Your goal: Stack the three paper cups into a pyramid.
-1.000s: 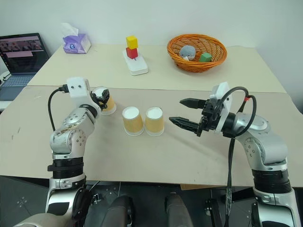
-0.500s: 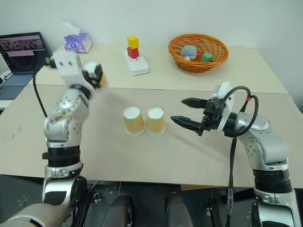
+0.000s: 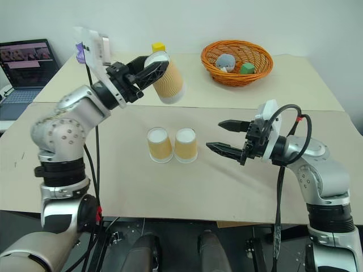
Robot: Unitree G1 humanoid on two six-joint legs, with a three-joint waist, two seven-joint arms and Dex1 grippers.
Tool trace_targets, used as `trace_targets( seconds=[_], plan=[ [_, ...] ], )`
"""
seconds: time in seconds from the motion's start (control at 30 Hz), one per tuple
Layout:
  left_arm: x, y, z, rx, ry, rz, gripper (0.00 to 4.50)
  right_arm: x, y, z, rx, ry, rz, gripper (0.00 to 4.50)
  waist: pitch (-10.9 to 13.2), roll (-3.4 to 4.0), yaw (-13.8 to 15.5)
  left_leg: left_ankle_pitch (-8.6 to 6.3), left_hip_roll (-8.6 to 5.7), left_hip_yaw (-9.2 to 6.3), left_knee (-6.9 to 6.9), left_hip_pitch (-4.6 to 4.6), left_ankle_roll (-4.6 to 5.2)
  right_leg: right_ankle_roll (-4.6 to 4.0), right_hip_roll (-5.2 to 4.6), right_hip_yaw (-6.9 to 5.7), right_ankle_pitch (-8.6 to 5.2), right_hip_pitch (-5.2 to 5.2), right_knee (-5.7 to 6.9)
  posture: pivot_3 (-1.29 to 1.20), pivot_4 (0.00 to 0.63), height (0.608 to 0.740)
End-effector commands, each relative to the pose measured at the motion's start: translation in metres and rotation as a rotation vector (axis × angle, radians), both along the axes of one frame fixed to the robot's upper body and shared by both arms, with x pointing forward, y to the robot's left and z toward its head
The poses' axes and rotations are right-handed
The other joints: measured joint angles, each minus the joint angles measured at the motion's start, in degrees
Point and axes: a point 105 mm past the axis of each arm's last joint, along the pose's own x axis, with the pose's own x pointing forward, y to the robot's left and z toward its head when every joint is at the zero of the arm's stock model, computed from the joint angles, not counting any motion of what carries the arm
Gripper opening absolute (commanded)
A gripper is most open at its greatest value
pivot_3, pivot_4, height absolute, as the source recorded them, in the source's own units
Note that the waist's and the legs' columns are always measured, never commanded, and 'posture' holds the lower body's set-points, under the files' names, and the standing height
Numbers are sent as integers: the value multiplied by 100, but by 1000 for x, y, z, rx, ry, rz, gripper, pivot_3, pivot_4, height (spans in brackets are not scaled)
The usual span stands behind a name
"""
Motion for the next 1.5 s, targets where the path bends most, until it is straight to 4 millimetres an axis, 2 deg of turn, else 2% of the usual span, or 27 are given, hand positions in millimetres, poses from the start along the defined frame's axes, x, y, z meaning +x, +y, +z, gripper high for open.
trace_targets(
  seconds=[0.03, 0.27, 0.43, 0.7, 0.87, 1.1, 1.5],
  plan=[
    [-21, -4, 19, 27, -68, -130, 2747, -6, -2, 11, 3, -40, 15, 4500, 0, 0, 0, 4, -6, 0, 0, 0, 2, 0, -6, 0, 0, 0, 1, 0, 150, 658],
    [-15, 11, 10, 160, -59, -137, 2747, -5, -2, 10, 6, -40, 5, 4500, 0, 0, -1, 5, -10, 4, -1, 0, 5, 2, -9, -3, -2, -1, 3, 0, 150, 658],
    [-1, 12, -7, 254, 2, -107, 2747, -6, -1, 9, 10, -39, 2, 4500, 0, 0, 13, 5, -12, 3, -1, -2, 5, 3, -12, -6, -3, 0, 2, 0, 150, 658],
    [-8, 1, -10, 229, 66, -211, 2747, -7, -1, 9, 7, -38, -6, 4500, 0, 0, 4, 5, -14, -5, -1, -6, 5, 5, -18, -8, -5, -2, 1, 0, 150, 658],
    [-6, 2, -9, 225, 97, -211, 2747, -7, -1, 8, 4, -37, -10, 4500, 0, 0, 0, 6, -15, -5, -1, -5, 6, 5, -19, -8, -5, -1, 3, 0, 150, 658],
    [-6, 5, -18, 248, 127, -203, 2747, -7, 0, 7, 5, -34, -11, 4500, 0, 0, -2, 6, -15, -7, -1, -6, 6, 6, -19, -8, -5, -2, 3, 0, 150, 658],
    [-16, -2, -39, 257, 179, -240, 2747, -7, 0, 7, 4, -33, -14, 4500, 0, 0, -1, 6, -15, -12, -1, -6, 6, 5, -21, -8, -5, -2, 3, 0, 150, 658]
  ],
)
